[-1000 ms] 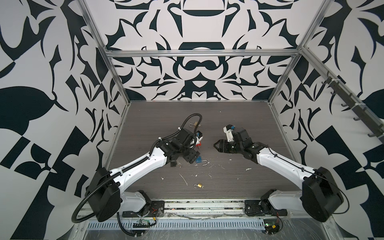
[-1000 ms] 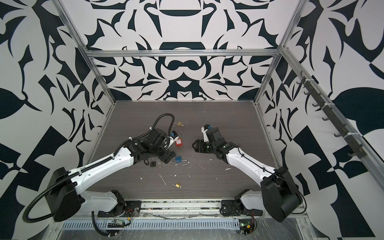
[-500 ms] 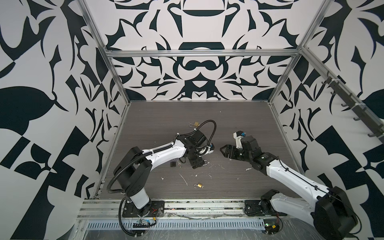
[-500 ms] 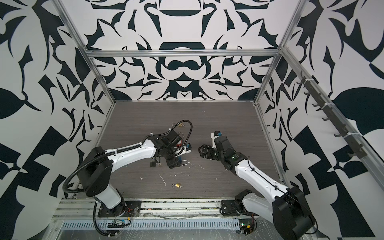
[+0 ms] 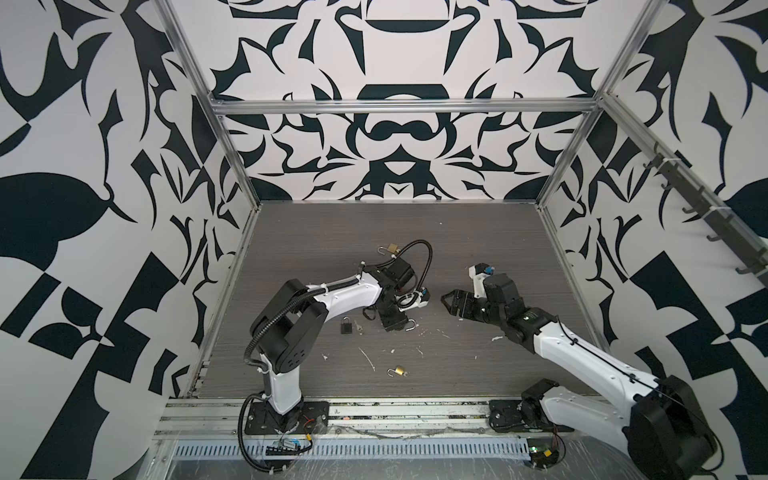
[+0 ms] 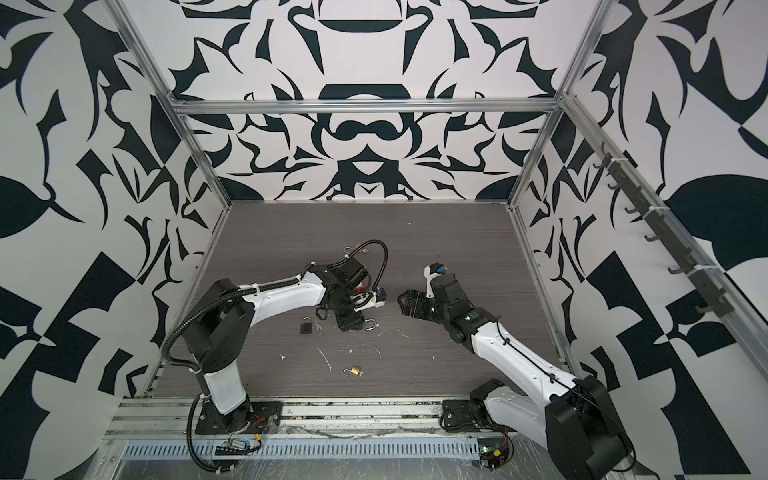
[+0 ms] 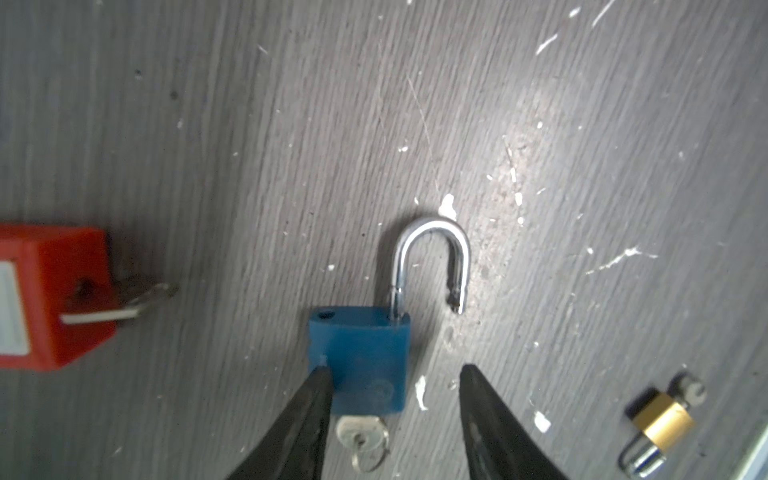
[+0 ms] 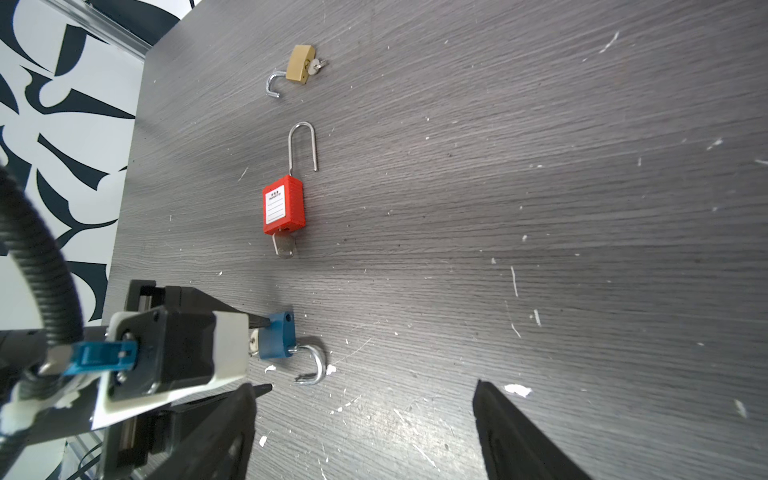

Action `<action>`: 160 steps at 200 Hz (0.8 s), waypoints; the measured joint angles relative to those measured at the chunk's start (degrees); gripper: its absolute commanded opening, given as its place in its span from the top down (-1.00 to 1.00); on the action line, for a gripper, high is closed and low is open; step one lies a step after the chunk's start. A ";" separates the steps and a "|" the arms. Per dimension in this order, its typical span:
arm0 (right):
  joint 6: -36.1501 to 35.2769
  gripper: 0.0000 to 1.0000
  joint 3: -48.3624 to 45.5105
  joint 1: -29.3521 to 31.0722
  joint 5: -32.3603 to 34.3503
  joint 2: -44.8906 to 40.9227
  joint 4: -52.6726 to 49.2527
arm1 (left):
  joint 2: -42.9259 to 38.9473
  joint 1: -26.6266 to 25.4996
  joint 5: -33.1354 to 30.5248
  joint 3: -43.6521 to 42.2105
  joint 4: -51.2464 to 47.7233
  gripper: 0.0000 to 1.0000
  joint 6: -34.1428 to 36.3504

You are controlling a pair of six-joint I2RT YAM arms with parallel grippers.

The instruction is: Lock with the key

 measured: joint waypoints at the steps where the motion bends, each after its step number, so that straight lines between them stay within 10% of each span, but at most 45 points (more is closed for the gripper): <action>1: 0.00 -0.67 0.00 0.00 0.02 0.00 0.00 | 0.02 0.00 -0.04 0.02 0.00 -0.02 0.04; 160: 0.11 -0.67 0.00 -0.15 -0.42 0.00 0.68 | 1.92 -0.50 -5.62 -0.61 3.80 -0.13 -1.40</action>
